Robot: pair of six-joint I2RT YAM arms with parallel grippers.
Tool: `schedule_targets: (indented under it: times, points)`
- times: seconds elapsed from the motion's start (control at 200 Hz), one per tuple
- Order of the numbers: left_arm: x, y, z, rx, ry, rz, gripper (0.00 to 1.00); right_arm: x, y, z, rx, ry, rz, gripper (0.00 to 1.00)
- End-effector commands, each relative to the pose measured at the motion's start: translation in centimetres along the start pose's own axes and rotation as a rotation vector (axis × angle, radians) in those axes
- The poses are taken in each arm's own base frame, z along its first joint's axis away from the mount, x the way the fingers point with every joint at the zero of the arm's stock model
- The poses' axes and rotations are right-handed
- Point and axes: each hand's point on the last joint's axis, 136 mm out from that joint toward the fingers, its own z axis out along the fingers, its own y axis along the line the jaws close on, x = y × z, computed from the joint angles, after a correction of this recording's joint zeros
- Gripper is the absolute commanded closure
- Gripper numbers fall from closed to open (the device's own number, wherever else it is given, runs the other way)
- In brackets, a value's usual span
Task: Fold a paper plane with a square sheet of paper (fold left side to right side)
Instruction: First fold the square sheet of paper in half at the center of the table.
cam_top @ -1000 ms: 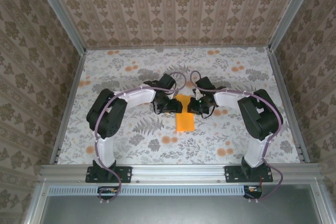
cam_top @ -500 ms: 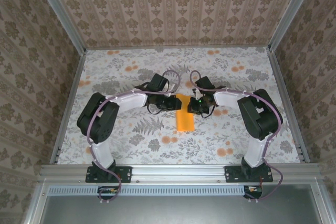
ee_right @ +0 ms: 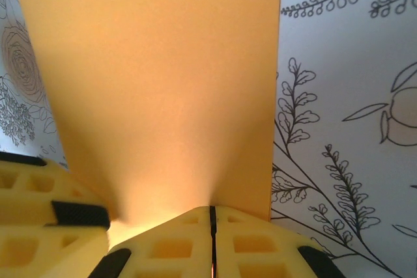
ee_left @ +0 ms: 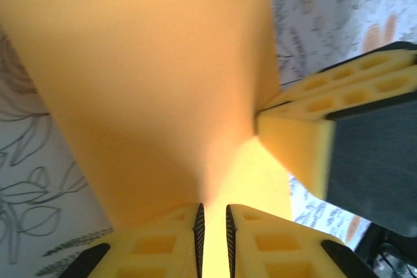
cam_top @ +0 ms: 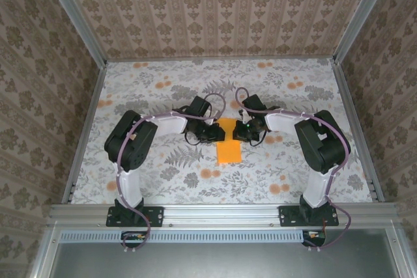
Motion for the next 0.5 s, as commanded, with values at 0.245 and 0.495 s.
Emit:
schedule_targets:
  times: [0.245, 0.495]
  points:
    - [1.7, 3.9, -0.1, -0.103, 0.030, -0.048, 0.87, 1.9, -3.2, 1.2, 0.140, 0.073, 0.014, 0.92]
    - [1.8, 4.3, -2.2, -0.103, -0.006, -0.047, 0.91, 2.0, -3.3, 1.2, 0.143, 0.073, 0.012, 0.92]
